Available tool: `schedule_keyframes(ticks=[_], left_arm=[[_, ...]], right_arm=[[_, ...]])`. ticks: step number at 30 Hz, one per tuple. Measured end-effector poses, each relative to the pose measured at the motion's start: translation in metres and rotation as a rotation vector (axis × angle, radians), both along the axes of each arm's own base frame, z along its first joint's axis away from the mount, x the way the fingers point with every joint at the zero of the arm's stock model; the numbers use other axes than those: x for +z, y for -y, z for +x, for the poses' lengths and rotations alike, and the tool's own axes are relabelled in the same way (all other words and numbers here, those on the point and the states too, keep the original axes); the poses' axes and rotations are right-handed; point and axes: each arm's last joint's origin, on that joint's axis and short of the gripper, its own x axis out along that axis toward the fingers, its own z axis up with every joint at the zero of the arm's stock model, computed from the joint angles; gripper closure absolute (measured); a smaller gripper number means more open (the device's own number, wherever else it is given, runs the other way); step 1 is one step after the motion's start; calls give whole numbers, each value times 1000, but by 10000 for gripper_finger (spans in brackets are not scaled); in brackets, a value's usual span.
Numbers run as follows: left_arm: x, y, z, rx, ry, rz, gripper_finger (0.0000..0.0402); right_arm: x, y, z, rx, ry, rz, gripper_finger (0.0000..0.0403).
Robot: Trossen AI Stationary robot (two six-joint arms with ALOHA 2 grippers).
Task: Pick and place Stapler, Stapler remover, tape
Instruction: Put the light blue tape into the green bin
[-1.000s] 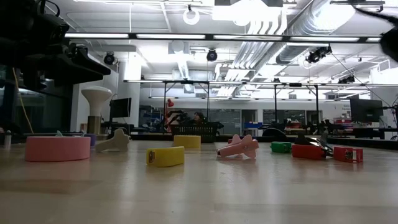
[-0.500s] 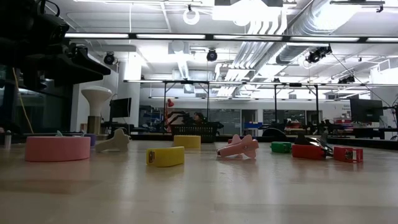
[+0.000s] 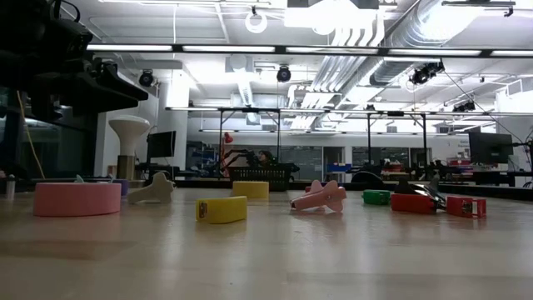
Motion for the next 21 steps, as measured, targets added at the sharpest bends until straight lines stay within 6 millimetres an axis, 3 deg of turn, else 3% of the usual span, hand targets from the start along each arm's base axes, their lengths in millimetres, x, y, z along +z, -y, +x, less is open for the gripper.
schedule_keyframes(ticks=[11, 21], left_arm=[[0, 0, 0, 0, 0, 0, 204], [0, 0, 0, 0, 0, 0, 204]], right_arm=[[-25, -12, 2, -11, -145, -53, 368], [-30, -13, 3, -22, -173, -80, 368]])
